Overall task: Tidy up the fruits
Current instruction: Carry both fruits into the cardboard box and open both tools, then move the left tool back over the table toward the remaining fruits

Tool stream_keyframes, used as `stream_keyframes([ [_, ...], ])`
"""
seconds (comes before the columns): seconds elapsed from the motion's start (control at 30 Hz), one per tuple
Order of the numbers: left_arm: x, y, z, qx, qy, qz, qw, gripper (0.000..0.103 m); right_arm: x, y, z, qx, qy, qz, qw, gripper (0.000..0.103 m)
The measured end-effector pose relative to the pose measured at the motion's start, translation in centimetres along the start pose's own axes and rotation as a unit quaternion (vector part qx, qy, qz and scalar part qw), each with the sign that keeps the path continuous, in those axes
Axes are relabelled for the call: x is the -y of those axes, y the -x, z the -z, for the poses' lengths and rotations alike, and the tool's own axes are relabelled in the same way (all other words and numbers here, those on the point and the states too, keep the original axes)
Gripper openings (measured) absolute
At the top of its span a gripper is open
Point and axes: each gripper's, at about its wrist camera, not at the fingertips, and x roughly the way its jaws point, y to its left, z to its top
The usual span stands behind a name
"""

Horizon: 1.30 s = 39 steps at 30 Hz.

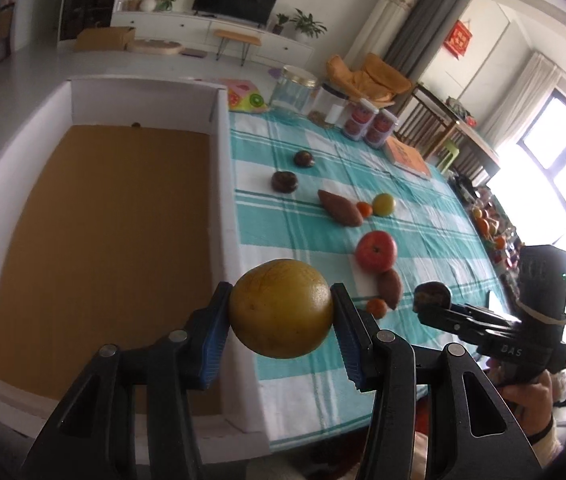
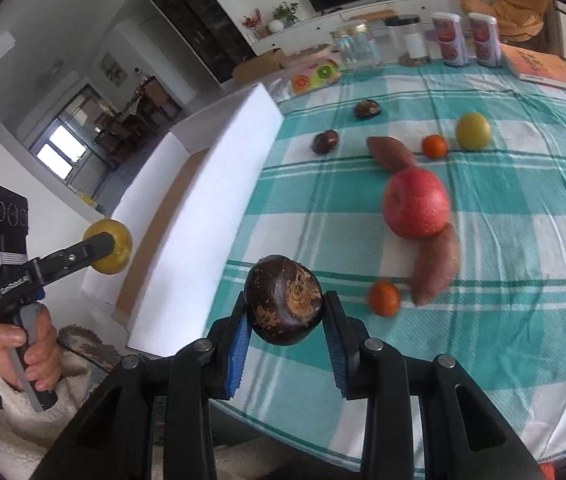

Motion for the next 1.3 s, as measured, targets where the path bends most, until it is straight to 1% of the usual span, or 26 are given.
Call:
stream_keyframes([
  [0.1,-4.6,0.8,0.0,0.011,0.035,-0.058,0.9976,0.051,-5.6,-4.0,-2.1,-0.021,0.042,-0.049,0.998,0.035],
  [0.23,-9.7,0.7,0.9,0.006,0.071,-0.132,0.9887,0.051,-12.4,-9.5,-3.4,-0.050,0.096,-0.090,0.990,0.035],
  [0.3,-11.5,0.2,1.5,-0.002,0.086,-0.153,0.9845,0.051,-14.9,-12.2,-3.4,-0.067,0.113,-0.101,0.986,0.035],
  [0.37,-12.9,-0.4,2.0,-0.011,0.100,-0.162,0.9817,0.051,-16.5,-14.7,-3.3,-0.078,0.126,-0.101,0.984,0.035],
  [0.47,-14.0,-1.2,2.7,-0.021,0.116,-0.173,0.9778,0.051,-17.7,-17.6,-3.3,-0.095,0.135,-0.088,0.982,0.035],
  [0.53,-14.7,-1.4,3.1,-0.027,0.126,-0.183,0.9747,0.051,-17.6,-18.7,-3.4,-0.098,0.132,-0.080,0.983,0.036],
  [0.57,-14.8,-1.3,3.2,-0.025,0.129,-0.190,0.9730,0.054,-17.4,-18.8,-3.5,-0.097,0.126,-0.079,0.984,0.037],
  [0.6,-14.7,-1.3,3.2,-0.020,0.130,-0.194,0.9721,0.062,-16.9,-18.6,-3.6,-0.092,0.118,-0.081,0.985,0.043],
  [0.63,-14.5,-1.2,3.1,-0.016,0.130,-0.198,0.9715,0.074,-16.3,-18.2,-3.7,-0.084,0.111,-0.082,0.987,0.051],
  [0.67,-14.2,-1.0,2.9,-0.009,0.129,-0.200,0.9713,0.080,-15.8,-17.6,-3.8,-0.075,0.107,-0.075,0.989,0.055],
  [0.7,-13.7,-0.9,2.7,-0.002,0.127,-0.201,0.9712,0.088,-15.1,-16.8,-3.8,-0.065,0.104,-0.066,0.990,0.061],
  [0.77,-12.3,-0.9,2.3,0.014,0.115,-0.191,0.9748,0.089,-13.4,-14.9,-3.7,-0.045,0.098,-0.048,0.993,0.067],
  [0.8,-11.5,-1.1,2.0,0.019,0.106,-0.180,0.9777,0.089,-12.3,-13.6,-3.5,-0.033,0.096,-0.034,0.994,0.072],
  [0.83,-10.6,-1.1,1.8,0.023,0.097,-0.166,0.9811,0.089,-11.1,-12.3,-3.3,-0.021,0.094,-0.014,0.995,0.083],
  [0.9,-7.7,-1.9,1.4,0.027,0.072,-0.130,0.9885,0.090,-8.3,-9.1,-2.7,0.005,0.086,0.035,0.996,0.093],
  [0.97,-4.0,-2.9,1.3,0.023,0.038,-0.092,0.9947,0.091,-5.0,-5.9,-1.8,0.021,0.067,0.094,0.993,0.094],
  [1.0,-1.9,-3.5,1.4,0.020,0.019,-0.072,0.9970,0.091,-2.9,-3.8,-1.3,0.025,0.055,0.128,0.990,0.094],
  [1.03,0.2,-4.2,1.5,0.015,-0.001,-0.051,0.9986,0.092,-1.0,-2.1,-0.8,0.028,0.042,0.171,0.984,0.097],
  [1.07,2.3,-4.9,1.9,0.007,-0.021,-0.030,0.9993,0.093,0.8,-0.4,-0.2,0.029,0.031,0.222,0.974,0.099],
  [1.1,4.4,-5.9,2.3,-0.002,-0.040,-0.010,0.9991,0.094,2.7,1.3,0.1,0.029,0.023,0.277,0.960,0.101],
  [1.13,6.2,-6.6,2.9,-0.009,-0.057,0.008,0.9983,0.094,4.4,2.5,0.8,0.031,0.017,0.331,0.943,0.101],
  [1.17,8.0,-7.6,3.5,-0.020,-0.072,0.021,0.9970,0.094,6.0,3.6,1.5,0.033,0.011,0.384,0.923,0.101],
  [1.2,9.7,-8.8,4.1,-0.030,-0.084,0.032,0.9955,0.094,7.9,4.4,2.1,0.034,0.002,0.426,0.904,0.101],
  [1.23,10.9,-9.9,4.9,-0.037,-0.094,0.041,0.9940,0.094,10.0,5.2,2.7,0.033,-0.012,0.451,0.892,0.101],
  [1.27,12.0,-10.7,5.7,-0.043,-0.104,0.044,0.9927,0.094,11.8,5.6,3.3,0.033,-0.031,0.457,0.888,0.101],
  [1.3,12.8,-11.9,6.2,-0.049,-0.113,0.040,0.9915,0.094,13.5,6.0,3.8,0.036,-0.050,0.451,0.891,0.101],
])
